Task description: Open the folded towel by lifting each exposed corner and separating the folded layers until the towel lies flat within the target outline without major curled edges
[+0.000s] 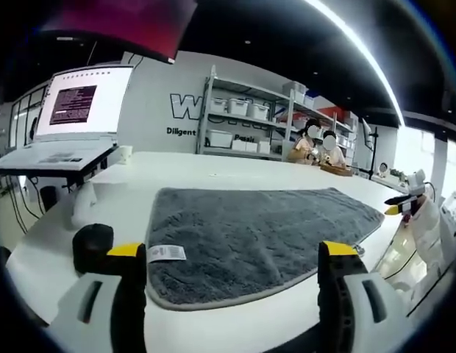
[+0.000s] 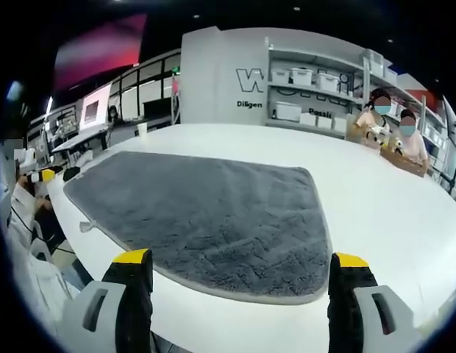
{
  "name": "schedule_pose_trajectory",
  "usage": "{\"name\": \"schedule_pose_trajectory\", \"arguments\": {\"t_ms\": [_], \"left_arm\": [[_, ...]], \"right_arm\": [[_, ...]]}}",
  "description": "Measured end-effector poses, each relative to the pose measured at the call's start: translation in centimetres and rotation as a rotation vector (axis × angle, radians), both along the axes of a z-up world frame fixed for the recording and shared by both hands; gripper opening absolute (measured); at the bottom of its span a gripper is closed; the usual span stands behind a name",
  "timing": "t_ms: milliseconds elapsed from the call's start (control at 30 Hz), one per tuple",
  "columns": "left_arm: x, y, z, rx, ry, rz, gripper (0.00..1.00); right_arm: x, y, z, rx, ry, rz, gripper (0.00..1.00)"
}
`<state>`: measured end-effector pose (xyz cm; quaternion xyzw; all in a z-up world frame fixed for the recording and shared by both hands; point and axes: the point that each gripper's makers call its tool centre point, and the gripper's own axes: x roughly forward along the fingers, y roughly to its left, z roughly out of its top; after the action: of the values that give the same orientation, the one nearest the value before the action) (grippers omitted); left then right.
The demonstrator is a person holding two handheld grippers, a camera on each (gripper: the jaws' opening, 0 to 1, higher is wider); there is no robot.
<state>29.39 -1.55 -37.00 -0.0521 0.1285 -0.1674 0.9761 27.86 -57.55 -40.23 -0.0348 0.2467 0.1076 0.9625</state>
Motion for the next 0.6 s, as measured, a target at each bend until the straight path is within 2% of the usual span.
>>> {"name": "schedule_pose_trajectory", "arguments": {"t_ms": [300, 400, 467, 600], "left_arm": [[0.3, -0.1, 0.1, -0.018, -0.004, 0.006, 0.95], [0.5, -0.3, 0.6, -0.033, -0.021, 0.01, 0.95], [0.7, -0.4, 0.7, -0.036, -0.022, 0.008, 0.95], [1.4, -0.8, 0.6, 0.001, -0.006, -0.009, 0.96]], "right_arm": [[0.0, 0.0, 0.4, 0.032, -0.026, -0.007, 0.99], [0.3, -0.1, 1.3, 0.073, -0.069, -0.012, 0.99], [0.4, -0.2, 1.4, 0.079, -0.072, -0.012, 0.99], [0.8, -0.7, 1.1, 0.024, -0.029, 0.002, 0.99]]}}
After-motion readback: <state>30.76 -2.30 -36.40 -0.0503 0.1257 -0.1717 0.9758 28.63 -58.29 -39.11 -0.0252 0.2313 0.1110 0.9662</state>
